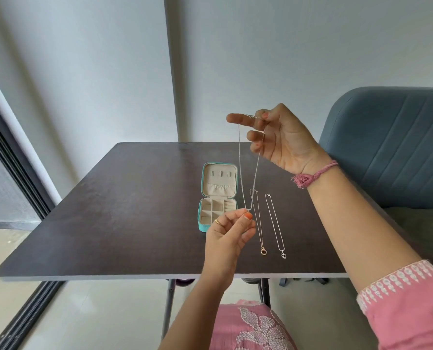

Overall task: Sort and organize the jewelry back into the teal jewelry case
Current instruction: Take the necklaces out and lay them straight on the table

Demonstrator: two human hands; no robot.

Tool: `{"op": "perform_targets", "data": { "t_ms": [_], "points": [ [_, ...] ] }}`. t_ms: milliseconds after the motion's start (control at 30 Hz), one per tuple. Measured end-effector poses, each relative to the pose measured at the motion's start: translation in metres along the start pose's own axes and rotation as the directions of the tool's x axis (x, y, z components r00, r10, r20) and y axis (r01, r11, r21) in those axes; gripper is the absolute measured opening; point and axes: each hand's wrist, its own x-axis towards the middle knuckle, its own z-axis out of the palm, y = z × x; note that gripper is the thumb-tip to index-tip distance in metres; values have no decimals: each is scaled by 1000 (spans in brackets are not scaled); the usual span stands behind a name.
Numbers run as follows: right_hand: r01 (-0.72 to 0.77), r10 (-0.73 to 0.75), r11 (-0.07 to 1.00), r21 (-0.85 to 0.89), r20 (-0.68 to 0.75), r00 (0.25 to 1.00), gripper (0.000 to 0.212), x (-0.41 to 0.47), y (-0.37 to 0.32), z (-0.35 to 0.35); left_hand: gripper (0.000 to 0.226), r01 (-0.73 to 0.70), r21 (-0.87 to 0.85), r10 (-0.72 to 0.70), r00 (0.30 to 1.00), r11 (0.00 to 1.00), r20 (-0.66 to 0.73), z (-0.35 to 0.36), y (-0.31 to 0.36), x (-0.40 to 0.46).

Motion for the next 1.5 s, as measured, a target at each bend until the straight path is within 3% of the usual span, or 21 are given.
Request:
{"op": "perform_targets", "data": {
  "t_ms": [167,467,767,933,1100,1333,1500],
  "points": [
    [33,-28,999,23,-177,984,23,0,-2,-18,8,-6,17,6,1000,1000,-30,1,-9,-6],
    [-65,10,989,-131,-382,924,18,-6,3,-43,9,-11,93,14,999,996,-33,6,-23,-15],
    [-95,37,987,-128,-400,916,11,-11,-2,-65,8,-42,133,48,998,990,-41,10,-35,-19],
    [-175,110,969,-176,-329,938,7,-15,-7,-80,5,-77,243,91,995,967,-49,9,-41,-22],
    [-294,220,885,-362,-232,948,20,-20,-16,-98,9,-116,434,148,988,894,-41,9,-51,-25],
    [-440,349,758,-481,-271,897,17,-22,-27,-132,11,-161,597,200,980,786,0,20,-63,-30],
    [-547,407,592,-592,-367,837,14,-22,-15,-163,7,-286,748,303,945,598,119,26,-75,-26]
  ]
}}
